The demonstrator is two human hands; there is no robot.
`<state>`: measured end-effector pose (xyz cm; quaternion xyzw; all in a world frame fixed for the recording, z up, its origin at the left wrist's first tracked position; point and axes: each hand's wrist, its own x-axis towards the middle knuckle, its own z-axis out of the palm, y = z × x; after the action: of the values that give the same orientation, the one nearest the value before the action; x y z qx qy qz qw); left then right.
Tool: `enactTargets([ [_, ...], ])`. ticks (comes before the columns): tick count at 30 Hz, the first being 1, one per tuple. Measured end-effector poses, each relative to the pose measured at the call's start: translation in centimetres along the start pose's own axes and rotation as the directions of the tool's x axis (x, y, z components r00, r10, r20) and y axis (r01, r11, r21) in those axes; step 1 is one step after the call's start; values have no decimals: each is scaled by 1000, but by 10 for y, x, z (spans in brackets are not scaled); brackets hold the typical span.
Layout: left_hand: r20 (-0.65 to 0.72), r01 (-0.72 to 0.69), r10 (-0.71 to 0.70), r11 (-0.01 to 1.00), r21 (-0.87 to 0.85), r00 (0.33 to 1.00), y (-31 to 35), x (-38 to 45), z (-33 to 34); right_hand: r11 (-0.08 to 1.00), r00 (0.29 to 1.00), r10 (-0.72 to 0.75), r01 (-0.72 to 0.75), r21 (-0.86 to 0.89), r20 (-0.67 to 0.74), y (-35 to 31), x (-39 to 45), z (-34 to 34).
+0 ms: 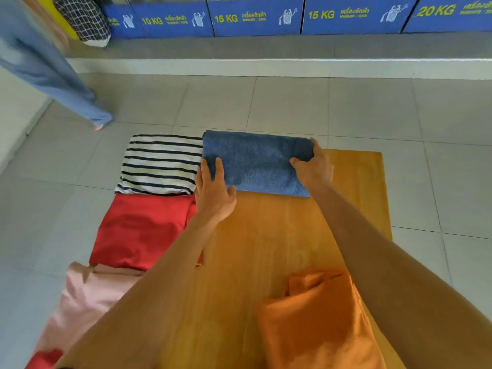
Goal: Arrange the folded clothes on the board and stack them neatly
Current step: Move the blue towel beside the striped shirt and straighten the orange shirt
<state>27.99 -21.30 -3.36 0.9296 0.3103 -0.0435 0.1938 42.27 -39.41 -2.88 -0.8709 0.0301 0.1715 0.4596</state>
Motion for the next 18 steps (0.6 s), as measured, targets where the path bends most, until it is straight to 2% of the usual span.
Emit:
enactTargets([
  [3, 15, -25, 24, 998, 50, 1000, -10, 2, -1, 1000, 1000, 3, -3, 17, -19, 2, 3, 7],
  [6, 47, -15, 13, 999, 45, 999, -9, 1, -4, 999, 999, -4, 2, -44, -48, 6, 2, 9],
  [9, 72, 9, -6, 999, -45, 997, -1, -6, -10, 997, 998, 42, -44, -69, -37, 6, -6, 4],
  [12, 77, 93, -80, 977, -190, 994, 10, -32, -13, 995, 997, 76, -76, -60, 5, 13, -31, -13],
  [14, 133, 108, -77, 964, -244, 988, 19, -64, -9, 993, 994, 108, -106, -49, 32, 32, -59, -31],
  [16, 257, 72, 11, 948, -310, 966, 33, -104, 0, 991, 991, 133, -133, 1, 1, 61, -99, -52],
  [18, 410, -16, 165, 939, -343, 897, 49, -146, 12, 982, 981, 187, -185, 33, -58, 93, -152, -78],
])
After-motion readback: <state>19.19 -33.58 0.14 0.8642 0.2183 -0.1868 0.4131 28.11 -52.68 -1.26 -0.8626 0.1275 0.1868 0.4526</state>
